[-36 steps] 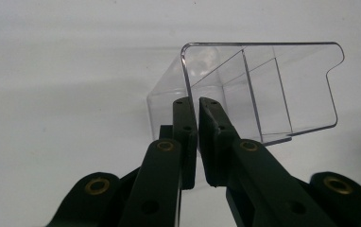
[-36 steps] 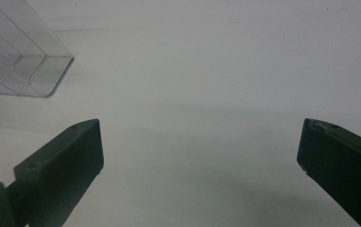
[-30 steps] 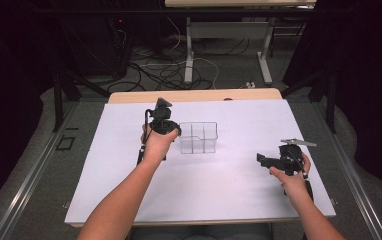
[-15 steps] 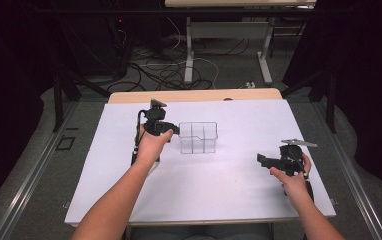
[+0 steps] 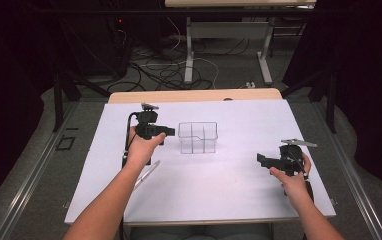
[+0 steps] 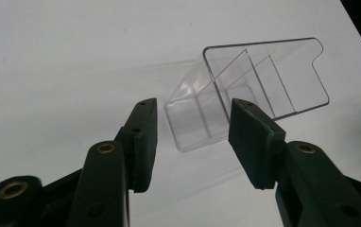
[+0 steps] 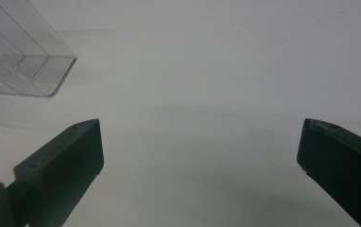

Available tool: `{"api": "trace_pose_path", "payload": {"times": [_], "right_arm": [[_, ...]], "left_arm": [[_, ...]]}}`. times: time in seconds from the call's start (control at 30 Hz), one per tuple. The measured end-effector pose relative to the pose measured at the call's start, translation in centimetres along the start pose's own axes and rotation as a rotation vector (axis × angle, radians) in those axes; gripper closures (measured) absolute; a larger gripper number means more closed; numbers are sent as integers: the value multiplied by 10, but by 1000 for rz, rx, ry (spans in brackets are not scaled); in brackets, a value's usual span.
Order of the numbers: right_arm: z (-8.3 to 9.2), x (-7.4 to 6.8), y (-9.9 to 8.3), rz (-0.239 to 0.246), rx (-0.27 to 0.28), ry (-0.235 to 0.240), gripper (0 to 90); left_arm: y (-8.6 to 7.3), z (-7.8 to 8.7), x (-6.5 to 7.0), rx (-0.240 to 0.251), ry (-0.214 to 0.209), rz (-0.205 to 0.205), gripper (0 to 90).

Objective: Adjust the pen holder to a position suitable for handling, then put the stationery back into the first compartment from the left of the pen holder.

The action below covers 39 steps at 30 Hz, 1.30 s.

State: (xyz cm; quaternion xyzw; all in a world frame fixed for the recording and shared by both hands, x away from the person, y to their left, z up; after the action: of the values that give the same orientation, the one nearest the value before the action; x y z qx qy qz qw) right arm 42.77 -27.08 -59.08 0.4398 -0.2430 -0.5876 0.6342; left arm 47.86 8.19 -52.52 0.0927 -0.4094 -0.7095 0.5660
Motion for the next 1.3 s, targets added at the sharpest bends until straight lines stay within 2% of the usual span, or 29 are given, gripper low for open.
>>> {"api": "trace_pose_path", "payload": {"times": [0.13, 0.27, 0.4, 0.5, 0.53, 0.63, 0.7, 0.77, 0.87, 1.0, 1.13, 1.3], "right_arm": [[0, 0, 0, 3, -1, 0, 7], [0, -1, 0, 0, -3, 2, 7], [-1, -2, 0, 4, -1, 2, 7], [-1, -3, 1, 3, -2, 4, 7], [-1, -3, 1, 1, -4, 3, 7], [-1, -3, 1, 0, -2, 3, 7], [-1, -3, 1, 4, -3, 6, 7], [-2, -3, 0, 4, -4, 5, 7], [-2, -4, 0, 1, -6, 4, 7], [-1, -4, 0, 8, -4, 6, 7], [0, -5, -1, 8, -6, 6, 7], [1, -5, -1, 6, -5, 5, 7]], "left_arm": [[-4, 4, -5, 2, -13, -14, 500], [-6, 8, -11, 19, 1, -39, 449], [-9, 12, -16, 20, 18, -94, 389], [-9, 15, -19, 33, 14, -126, 350], [-9, 16, -20, 39, 16, -136, 312], [-9, 19, -24, 40, 20, -179, 298], [-11, 21, -28, 35, 37, -187, 277], [-12, 23, -30, 36, 37, -187, 270], [-13, 24, -35, 40, 38, -226, 247], [-15, 27, -38, 39, 29, -233, 164], [-19, 28, -42, 21, 34, -236, 152], [-23, 28, -46, 17, 46, -262, 81]]}}
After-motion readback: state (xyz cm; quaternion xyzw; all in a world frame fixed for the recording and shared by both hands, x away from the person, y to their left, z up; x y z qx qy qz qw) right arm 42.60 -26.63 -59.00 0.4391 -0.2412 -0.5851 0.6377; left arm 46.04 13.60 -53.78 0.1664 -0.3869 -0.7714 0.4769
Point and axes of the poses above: each handheld gripper's, and its own axes: z roughly backward along the jaws, y roughly out of its top, x roughly to its right, the point moved 10 cm from there along -z, roughly forward along the jaws, and after that the axes turned 9 degrees about x, right-handed, at the moved point
